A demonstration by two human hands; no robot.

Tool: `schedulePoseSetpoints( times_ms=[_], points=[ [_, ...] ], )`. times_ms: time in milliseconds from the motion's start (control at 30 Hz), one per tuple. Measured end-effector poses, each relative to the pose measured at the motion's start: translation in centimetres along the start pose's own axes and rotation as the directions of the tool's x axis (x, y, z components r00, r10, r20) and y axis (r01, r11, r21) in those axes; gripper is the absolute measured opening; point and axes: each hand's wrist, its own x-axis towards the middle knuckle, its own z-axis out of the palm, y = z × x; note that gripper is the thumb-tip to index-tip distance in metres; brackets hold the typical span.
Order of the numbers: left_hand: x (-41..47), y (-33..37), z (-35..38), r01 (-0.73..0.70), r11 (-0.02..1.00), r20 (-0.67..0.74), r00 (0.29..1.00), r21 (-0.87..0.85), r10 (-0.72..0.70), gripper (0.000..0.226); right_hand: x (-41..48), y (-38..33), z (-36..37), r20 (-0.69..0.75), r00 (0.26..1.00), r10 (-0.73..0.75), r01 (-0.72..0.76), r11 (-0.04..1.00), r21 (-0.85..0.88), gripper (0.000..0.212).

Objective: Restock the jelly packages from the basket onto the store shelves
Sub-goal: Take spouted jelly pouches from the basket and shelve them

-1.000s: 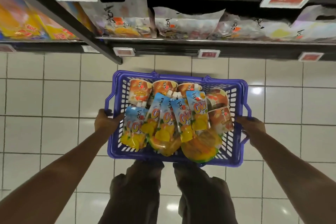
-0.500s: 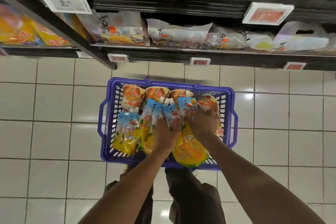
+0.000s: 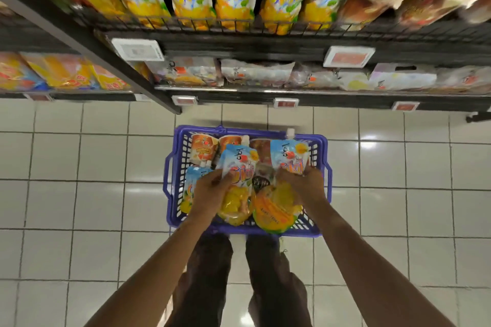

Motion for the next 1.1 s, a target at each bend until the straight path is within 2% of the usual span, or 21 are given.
schedulePoseSetpoints(
  times_ms=[67, 100, 167, 233, 367, 467, 567, 733, 833, 1000, 1100],
  points=[
    [-2.7, 4.1, -2.4, 0.050, 0.975, -0.017, 0.998, -0.215, -0.055, 0.015, -3.8, -3.2, -1.4, 0.036, 0.997, 0.061, -0.067, 0.980, 0.186, 0.033],
    [-4.3, 6.6, -3.5, 0.086, 0.927, 0.012, 0.996, -0.364, -0.087, 0.009, -5.7, -5.1, -2.2, 0.053, 0.996, 0.070, -0.081, 0.969, 0.234, 0.035],
    [-7.3, 11.6, -5.5, 0.152, 0.816, 0.088, 0.988, -0.558, -0.124, 0.026, -9.6, -9.4, -3.6, 0.105, 0.994, 0.040, -0.072, 0.944, 0.323, 0.038],
    [-10.1, 16.8, -7.6, 0.152, 0.751, 0.115, 0.988, -0.642, -0.102, 0.029, -13.8, -14.1, -5.0, 0.164, 0.986, -0.031, -0.035, 0.921, 0.388, 0.035],
    [-15.6, 26.0, -12.2, 0.111, 0.670, 0.208, 0.976, -0.734, 0.066, 0.043, -22.3, -23.3, -6.7, 0.191, 0.950, -0.247, 0.134, 0.875, 0.466, 0.036],
    [-20.1, 32.0, -16.1, 0.027, 0.657, 0.228, 0.948, -0.753, 0.223, 0.048, -28.1, -29.7, -7.8, 0.189, 0.903, -0.386, 0.244, 0.824, 0.512, 0.033],
    [-25.1, 37.4, -20.0, -0.126, 0.677, 0.200, 0.902, -0.725, 0.382, 0.064, -33.4, -35.1, -9.2, 0.170, 0.830, -0.532, 0.363, 0.745, 0.560, 0.031],
    [-32.6, 45.2, -25.7, -0.413, 0.603, 0.116, 0.754, -0.682, 0.647, 0.054, -40.6, -43.0, -12.2, 0.161, 0.722, -0.673, 0.479, 0.654, 0.585, 0.035],
    [-36.2, 49.4, -28.1, -0.530, 0.541, 0.058, 0.677, -0.652, 0.734, 0.049, -44.2, -47.1, -14.1, 0.139, 0.628, -0.765, 0.596, 0.589, 0.546, 0.030],
    [-40.5, 55.7, -30.3, -0.701, 0.446, -0.062, 0.571, -0.556, 0.819, 0.048, -49.1, -53.1, -16.9, 0.016, 0.528, -0.849, 0.754, 0.477, 0.452, 0.033],
    [-42.8, 59.1, -31.4, -0.790, 0.390, -0.148, 0.508, -0.473, 0.849, 0.047, -50.7, -56.2, -18.4, -0.018, 0.424, -0.905, 0.831, 0.381, 0.405, 0.045]
  ],
)
